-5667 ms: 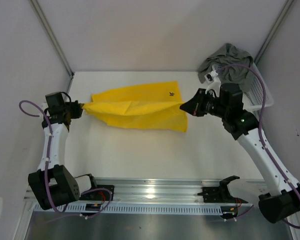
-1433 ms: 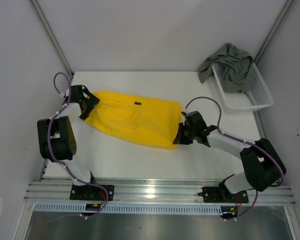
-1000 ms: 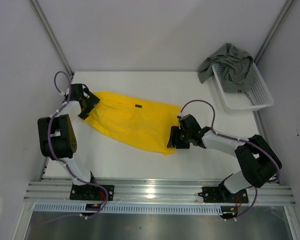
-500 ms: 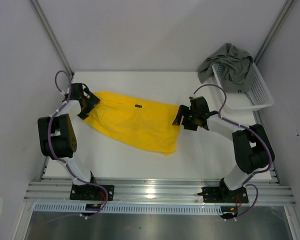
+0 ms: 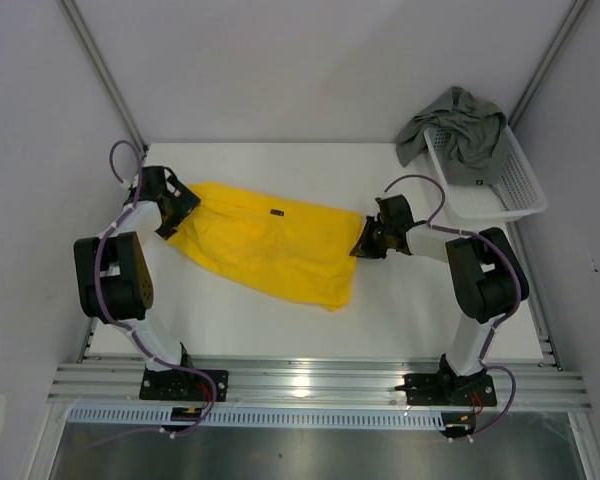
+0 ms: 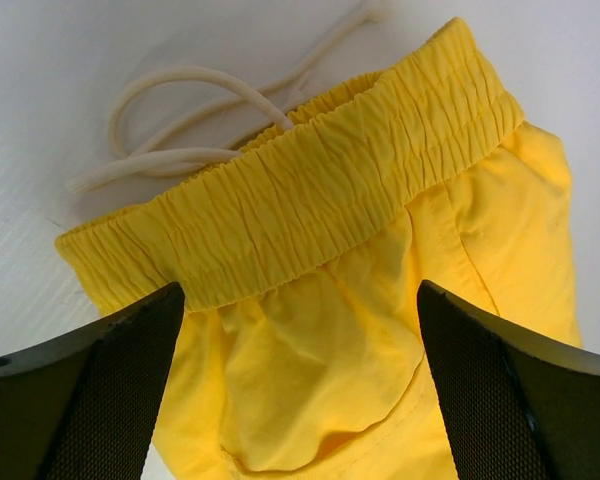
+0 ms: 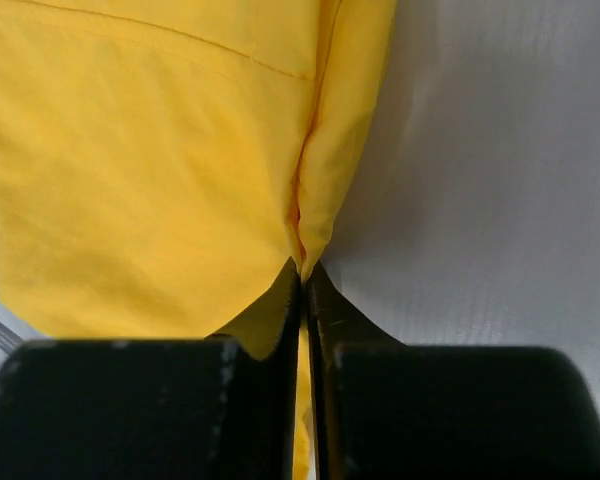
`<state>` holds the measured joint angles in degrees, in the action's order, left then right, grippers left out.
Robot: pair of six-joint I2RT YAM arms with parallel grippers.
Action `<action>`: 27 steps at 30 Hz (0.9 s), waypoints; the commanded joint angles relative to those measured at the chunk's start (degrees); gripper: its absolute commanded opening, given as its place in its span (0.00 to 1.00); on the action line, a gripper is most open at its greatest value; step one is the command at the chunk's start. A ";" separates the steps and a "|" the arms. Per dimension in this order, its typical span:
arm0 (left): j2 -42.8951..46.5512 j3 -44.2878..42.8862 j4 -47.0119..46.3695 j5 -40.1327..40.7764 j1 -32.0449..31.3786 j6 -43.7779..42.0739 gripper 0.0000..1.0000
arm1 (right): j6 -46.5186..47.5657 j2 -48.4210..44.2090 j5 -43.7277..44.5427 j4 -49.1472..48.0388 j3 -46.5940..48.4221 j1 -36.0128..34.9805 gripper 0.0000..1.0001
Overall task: Fold and stack the shorts
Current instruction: Fold the shorts
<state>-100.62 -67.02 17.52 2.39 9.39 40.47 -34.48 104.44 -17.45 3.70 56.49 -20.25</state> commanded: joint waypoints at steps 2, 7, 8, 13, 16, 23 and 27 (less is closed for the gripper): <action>4.90 1.81 2.08 0.51 -1.30 0.04 0.99 | 3.01 -0.90 2.42 4.81 3.98 3.45 0.00; 12.80 11.02 0.77 0.78 -3.76 3.65 0.99 | 4.33 -2.32 6.81 8.16 5.72 9.35 0.00; 16.21 12.34 -0.02 -0.10 -3.94 4.78 0.99 | 4.51 -2.05 7.51 8.42 6.52 9.79 0.07; 22.48 14.65 2.41 -4.06 -3.94 5.32 0.99 | 4.95 -0.55 10.94 11.15 12.05 9.88 0.66; 23.63 11.83 4.36 -3.28 -3.76 3.74 0.99 | 5.56 -3.88 12.70 12.11 12.59 8.83 0.83; 16.52 9.63 -1.42 -9.14 -0.69 -1.69 0.99 | 7.67 -8.20 11.32 13.79 14.96 -1.71 0.78; 11.25 8.40 -7.66 -10.47 -0.16 -3.46 0.99 | 6.44 -5.32 6.48 10.81 17.86 -8.38 0.65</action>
<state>-86.41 -56.10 15.66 -4.54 8.58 40.34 -28.40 98.70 -7.22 16.60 71.09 -25.15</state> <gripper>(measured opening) 0.992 0.686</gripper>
